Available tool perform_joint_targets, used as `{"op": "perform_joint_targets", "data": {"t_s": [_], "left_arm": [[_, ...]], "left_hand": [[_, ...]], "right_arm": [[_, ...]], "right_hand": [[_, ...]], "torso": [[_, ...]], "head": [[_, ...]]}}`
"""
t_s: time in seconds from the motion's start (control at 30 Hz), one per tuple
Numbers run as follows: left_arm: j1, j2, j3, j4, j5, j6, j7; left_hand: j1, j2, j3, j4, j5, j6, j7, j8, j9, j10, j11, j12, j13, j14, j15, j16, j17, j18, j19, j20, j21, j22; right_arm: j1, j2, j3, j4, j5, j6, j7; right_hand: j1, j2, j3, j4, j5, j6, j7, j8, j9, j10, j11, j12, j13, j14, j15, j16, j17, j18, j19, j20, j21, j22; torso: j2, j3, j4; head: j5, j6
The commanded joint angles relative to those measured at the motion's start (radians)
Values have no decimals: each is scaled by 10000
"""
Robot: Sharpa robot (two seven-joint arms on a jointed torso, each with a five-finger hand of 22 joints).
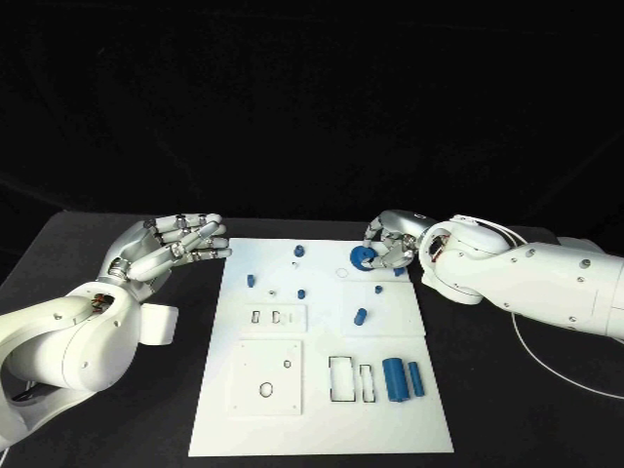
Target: Assemble the parts on the task board
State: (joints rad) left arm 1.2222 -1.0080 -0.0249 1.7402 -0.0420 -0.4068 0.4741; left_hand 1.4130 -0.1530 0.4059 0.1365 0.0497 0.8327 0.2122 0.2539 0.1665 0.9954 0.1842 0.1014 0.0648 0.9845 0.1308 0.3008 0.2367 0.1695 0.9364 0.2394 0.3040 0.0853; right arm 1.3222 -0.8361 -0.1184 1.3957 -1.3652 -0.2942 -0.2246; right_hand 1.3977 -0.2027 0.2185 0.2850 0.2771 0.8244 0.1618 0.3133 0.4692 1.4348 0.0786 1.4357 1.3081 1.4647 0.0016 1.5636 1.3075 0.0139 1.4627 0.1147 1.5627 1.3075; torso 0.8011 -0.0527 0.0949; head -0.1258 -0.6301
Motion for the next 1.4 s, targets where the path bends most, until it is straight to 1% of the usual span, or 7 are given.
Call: {"op": "perform_joint_targets", "data": {"t_s": [0.03, 0.4, 0.7, 0.83, 0.93, 1.1, 1.4], "left_arm": [[11, 3, 7, 14, 3, 177, 50], [11, -3, 7, 16, 3, 184, 28], [11, 0, 7, 6, 3, 183, 20], [10, 3, 7, 0, 3, 183, 18], [10, 11, 7, -8, 3, 187, 18], [10, 24, 6, -19, 3, 191, 17], [9, 43, 6, -24, 3, 196, 18]], "left_hand": [[-23, -65, 22, -51, 21, -85, 277, -44, -16, -40, 16, -24, 6, 25, 52, -30, 9, 141, 55, 4, -17, -9], [-23, -65, 22, -51, 21, -85, 277, -44, -16, -40, 16, -24, 6, 25, 52, -30, 9, 141, 55, 4, -17, -9], [-23, -65, 22, -51, 21, -85, 277, -44, -16, -40, 16, -24, 6, 25, 52, -30, 9, 141, 55, 4, -17, -9], [-23, -65, 22, -51, 21, -85, 277, -44, -16, -40, 16, -24, 6, 25, 52, -30, 9, 141, 55, 4, -17, -9], [-23, -65, 22, -51, 21, -85, 277, -44, -16, -40, 16, -24, 6, 25, 52, -30, 9, 141, 55, 4, -17, -9], [-23, -65, 22, -51, 21, -85, 277, -44, -16, -40, 16, -24, 6, 25, 52, -30, 9, 141, 55, 4, -17, -9], [-38, -56, 40, -79, 21, -89, 281, -53, -19, -34, 19, -60, 9, 26, 54, -53, 35, 142, 64, 5, -26, -24]], "right_arm": [[-52, 31, -28, -25, -36, 309, -72], [-103, 31, -32, 113, -869, 72, -252], [-132, -6, -32, 253, -1393, -260, -330], [-139, -37, -32, 357, -1444, -721, -221], [-143, -69, -31, 510, -1419, -1184, -115], [-143, -125, -27, 884, -1762, -1784, -122], [-82, 13, -16, 1554, -2811, -2184, -266]], "right_hand": [[-3, 114, 84, 0, 47, 77, -7, 60, -19, 90, 3, 66, 1162, 1028, 71, 32, 2474, -128, 1052, 12, 51, 2593], [2, 109, 212, -14, 84, 255, -49, 115, -33, 265, -31, 262, 1377, 1035, 48, 41, 2509, -139, 1081, -4, 81, 2633], [187, 223, 802, -100, 231, 694, -192, 148, -101, 479, -161, 478, 1626, 1041, -62, 48, 2536, -139, 1081, -97, 81, 2633], [196, 229, 1041, -120, 290, 802, -221, 126, -133, 595, -192, 591, 1758, 1041, -95, 49, 2538, -139, 1081, -133, 81, 2633], [25, 187, 1134, -52, 150, 881, -239, 111, -152, 658, -205, 651, 1826, 1044, -106, 52, 2550, -139, 1081, -148, 81, 2633], [28, 152, 1253, -95, 228, 941, -266, 110, -158, 653, -231, 643, 1820, 1043, -127, 51, 2547, -139, 1081, -164, 81, 2633], [7, 135, 1408, -132, 331, 987, -281, 91, -170, 863, -247, 851, 2058, 1046, -145, 54, 2558, -139, 1081, -184, 81, 2633]], "torso": [[0, 2, -13], [-3, 4, -6], [-4, 0, -6], [-3, 3, -7], [-4, 3, -5], [-6, -2, 2], [-1, -2, -4]], "head": [[1, -16], [-40, -28], [-46, -22], [-45, 2], [-57, 12], [-70, 32], [-43, 61]]}}
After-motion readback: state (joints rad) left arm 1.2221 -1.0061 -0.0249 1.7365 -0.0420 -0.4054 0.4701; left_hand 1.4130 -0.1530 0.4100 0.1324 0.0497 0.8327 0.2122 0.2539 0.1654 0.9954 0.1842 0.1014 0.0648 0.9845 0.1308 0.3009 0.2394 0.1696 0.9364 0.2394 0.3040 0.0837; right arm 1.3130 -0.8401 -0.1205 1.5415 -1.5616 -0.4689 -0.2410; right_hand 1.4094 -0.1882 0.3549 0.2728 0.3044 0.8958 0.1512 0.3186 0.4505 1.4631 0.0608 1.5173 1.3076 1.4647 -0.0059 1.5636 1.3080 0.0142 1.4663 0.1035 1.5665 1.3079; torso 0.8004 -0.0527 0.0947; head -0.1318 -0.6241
